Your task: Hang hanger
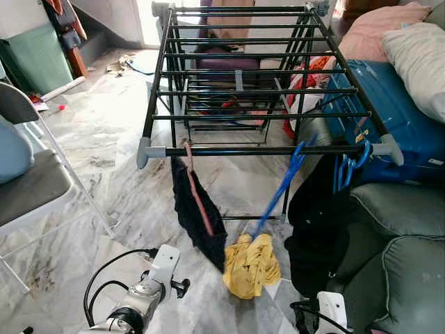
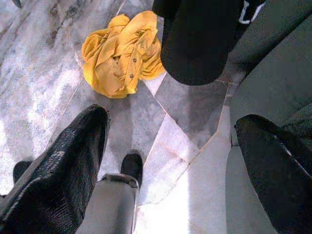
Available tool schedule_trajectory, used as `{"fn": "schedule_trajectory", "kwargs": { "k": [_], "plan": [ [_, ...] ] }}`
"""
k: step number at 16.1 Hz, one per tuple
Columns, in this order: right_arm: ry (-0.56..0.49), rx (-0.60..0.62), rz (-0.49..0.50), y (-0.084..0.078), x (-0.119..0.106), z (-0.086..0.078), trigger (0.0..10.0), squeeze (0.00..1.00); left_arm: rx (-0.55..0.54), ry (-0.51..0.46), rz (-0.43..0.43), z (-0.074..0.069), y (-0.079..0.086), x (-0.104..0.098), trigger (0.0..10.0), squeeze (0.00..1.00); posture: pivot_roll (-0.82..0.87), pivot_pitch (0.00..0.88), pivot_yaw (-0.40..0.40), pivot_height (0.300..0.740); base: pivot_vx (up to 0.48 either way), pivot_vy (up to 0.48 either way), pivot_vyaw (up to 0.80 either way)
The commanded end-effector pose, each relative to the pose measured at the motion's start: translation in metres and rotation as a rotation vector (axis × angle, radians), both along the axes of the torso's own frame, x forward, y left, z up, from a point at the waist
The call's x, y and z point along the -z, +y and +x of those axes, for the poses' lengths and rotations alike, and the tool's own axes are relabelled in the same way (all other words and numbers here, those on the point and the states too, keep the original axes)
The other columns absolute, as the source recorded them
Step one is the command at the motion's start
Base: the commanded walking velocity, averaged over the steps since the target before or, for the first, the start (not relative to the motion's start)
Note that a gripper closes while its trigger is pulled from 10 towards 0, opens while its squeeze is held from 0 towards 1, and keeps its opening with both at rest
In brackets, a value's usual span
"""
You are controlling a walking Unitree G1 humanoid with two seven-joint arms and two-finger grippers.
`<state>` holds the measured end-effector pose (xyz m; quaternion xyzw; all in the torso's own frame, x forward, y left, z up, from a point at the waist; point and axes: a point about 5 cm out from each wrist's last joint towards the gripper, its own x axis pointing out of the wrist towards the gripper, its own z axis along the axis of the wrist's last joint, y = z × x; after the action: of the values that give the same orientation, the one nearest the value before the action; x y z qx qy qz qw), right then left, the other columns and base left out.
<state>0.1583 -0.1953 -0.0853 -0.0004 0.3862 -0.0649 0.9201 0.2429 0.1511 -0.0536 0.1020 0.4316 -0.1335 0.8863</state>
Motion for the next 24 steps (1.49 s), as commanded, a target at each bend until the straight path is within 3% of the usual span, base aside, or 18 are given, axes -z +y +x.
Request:
{"fn": "schedule_trajectory", "kwargs": {
  "k": [1, 2, 3, 4, 6, 15, 19, 24],
  "plan": [
    [0.012, 0.004, 0.007, 0.0, 0.001, -0.001, 10.0, 0.97, 0.008, 0.001, 0.019, 0.002, 0.001, -0.001, 10.0, 0.0, -0.07, 0.0, -0.015, 0.74, 0.0, 0.0, 0.0],
    [0.021, 0.006, 0.012, -0.001, 0.002, -0.004, 10.0, 0.78, 0.01, 0.001, 0.02, 0.002, 0.001, -0.001, 10.0, 0.0, -0.07, 0.0, -0.015, 0.74, -0.289, 0.0, 0.0],
    [0.026, 0.008, 0.015, -0.001, 0.003, -0.006, 10.0, 0.73, 0.011, 0.001, 0.021, 0.002, 0.001, -0.001, 10.0, 0.0, -0.07, 0.0, -0.015, 0.74, -0.289, 0.0, 0.0],
    [0.035, 0.01, 0.02, -0.002, 0.004, -0.007, 10.0, 0.3, 0.012, 0.001, 0.022, 0.002, 0.001, -0.001, 10.0, 0.0, -0.07, 0.0, -0.016, 0.74, -0.326, 0.0, 0.0],
    [0.044, 0.009, 0.021, -0.002, 0.004, -0.009, 10.0, 0.0, 0.012, 0.0, 0.022, 0.002, 0.001, -0.001, 10.0, 0.0, -0.07, 0.0, -0.016, 0.74, -0.381, 0.0, 0.0],
    [0.161, 0.052, 0.015, -0.013, 0.014, -0.032, 10.0, 0.0, 0.016, -0.01, 0.025, 0.006, 0.0, -0.004, 10.0, 0.0, -0.07, 0.0, -0.016, 0.74, -0.349, 0.0, 0.0],
    [0.232, 0.069, 0.003, -0.019, 0.02, -0.053, 10.0, 0.0, 0.007, -0.013, 0.027, 0.006, 0.001, -0.004, 10.0, 0.0, -0.07, 0.0, -0.015, 0.74, -0.071, 0.0, 0.0],
    [0.22, 0.069, 0.034, -0.02, 0.018, -0.048, 10.0, 0.0, -0.013, -0.009, 0.033, 0.005, 0.004, -0.004, 10.0, 0.0, -0.07, 0.0, -0.011, 0.74, 0.0, 0.0, 0.0]
  ]
}}
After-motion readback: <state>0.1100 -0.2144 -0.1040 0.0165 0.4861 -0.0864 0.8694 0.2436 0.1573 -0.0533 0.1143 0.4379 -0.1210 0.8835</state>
